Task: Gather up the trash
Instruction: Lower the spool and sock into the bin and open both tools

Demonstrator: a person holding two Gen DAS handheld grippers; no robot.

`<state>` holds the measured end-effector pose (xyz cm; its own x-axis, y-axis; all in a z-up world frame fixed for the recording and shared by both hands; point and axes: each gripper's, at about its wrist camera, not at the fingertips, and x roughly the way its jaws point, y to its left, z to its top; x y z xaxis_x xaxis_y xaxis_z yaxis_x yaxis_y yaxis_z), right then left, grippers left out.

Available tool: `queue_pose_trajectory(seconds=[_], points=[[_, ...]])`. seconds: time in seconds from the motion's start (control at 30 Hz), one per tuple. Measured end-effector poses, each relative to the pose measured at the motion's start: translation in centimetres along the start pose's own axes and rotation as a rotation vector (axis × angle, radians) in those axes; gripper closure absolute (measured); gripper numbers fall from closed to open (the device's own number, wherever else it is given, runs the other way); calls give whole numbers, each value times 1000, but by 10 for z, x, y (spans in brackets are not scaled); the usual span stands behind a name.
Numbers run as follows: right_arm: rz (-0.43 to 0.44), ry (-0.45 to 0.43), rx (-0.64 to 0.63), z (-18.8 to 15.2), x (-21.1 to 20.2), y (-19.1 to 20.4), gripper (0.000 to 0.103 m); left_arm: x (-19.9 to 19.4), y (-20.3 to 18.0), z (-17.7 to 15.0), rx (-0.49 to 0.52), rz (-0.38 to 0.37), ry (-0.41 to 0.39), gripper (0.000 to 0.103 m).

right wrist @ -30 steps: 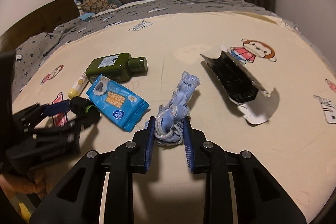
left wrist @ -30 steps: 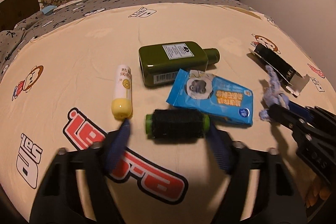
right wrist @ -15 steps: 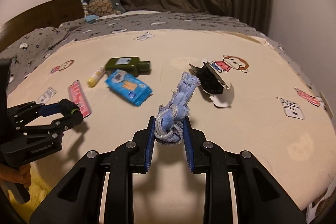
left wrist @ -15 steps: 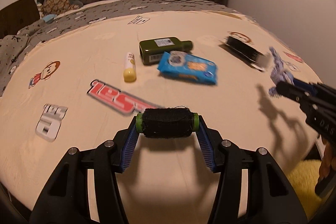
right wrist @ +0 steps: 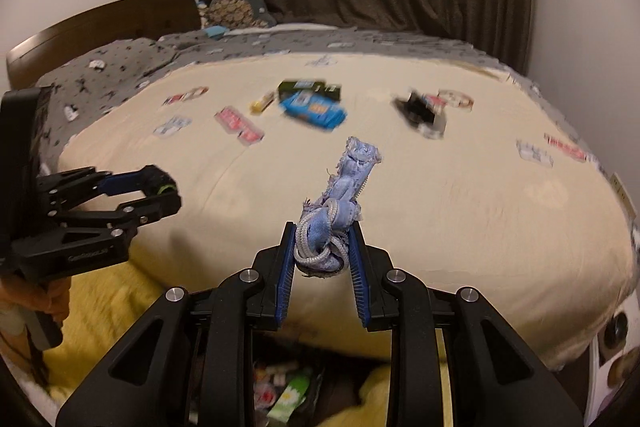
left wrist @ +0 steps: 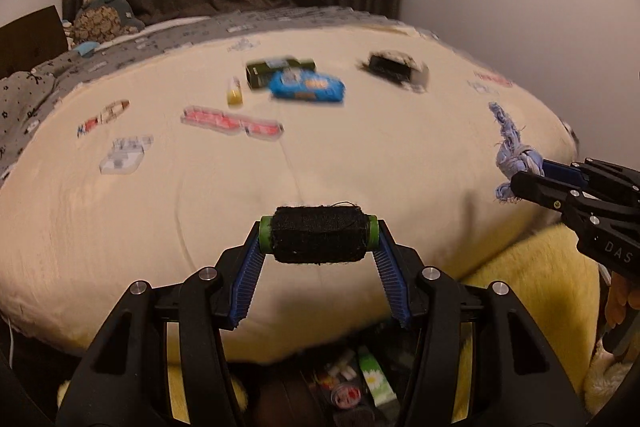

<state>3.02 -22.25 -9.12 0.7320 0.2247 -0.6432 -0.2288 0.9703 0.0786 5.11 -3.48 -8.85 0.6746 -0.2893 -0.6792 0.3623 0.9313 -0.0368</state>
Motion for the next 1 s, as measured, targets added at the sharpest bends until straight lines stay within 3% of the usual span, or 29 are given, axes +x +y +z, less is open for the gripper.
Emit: queue_pose_trajectory(seconds=[0.3,0.53,0.83,1.0], points=[[111,190,64,-59,30,21,76,23,-8,-66,-5,-68,168,52],[124,291,65,-86,53,33,76,53,-8,-110,-13,-75,306,52],[161,458,120,-123,87,35,76,88,-12,-140,-26,-107,464,52],[146,470,131,-125,90,34,74,93,-14,-144,-13,-112,488,50]])
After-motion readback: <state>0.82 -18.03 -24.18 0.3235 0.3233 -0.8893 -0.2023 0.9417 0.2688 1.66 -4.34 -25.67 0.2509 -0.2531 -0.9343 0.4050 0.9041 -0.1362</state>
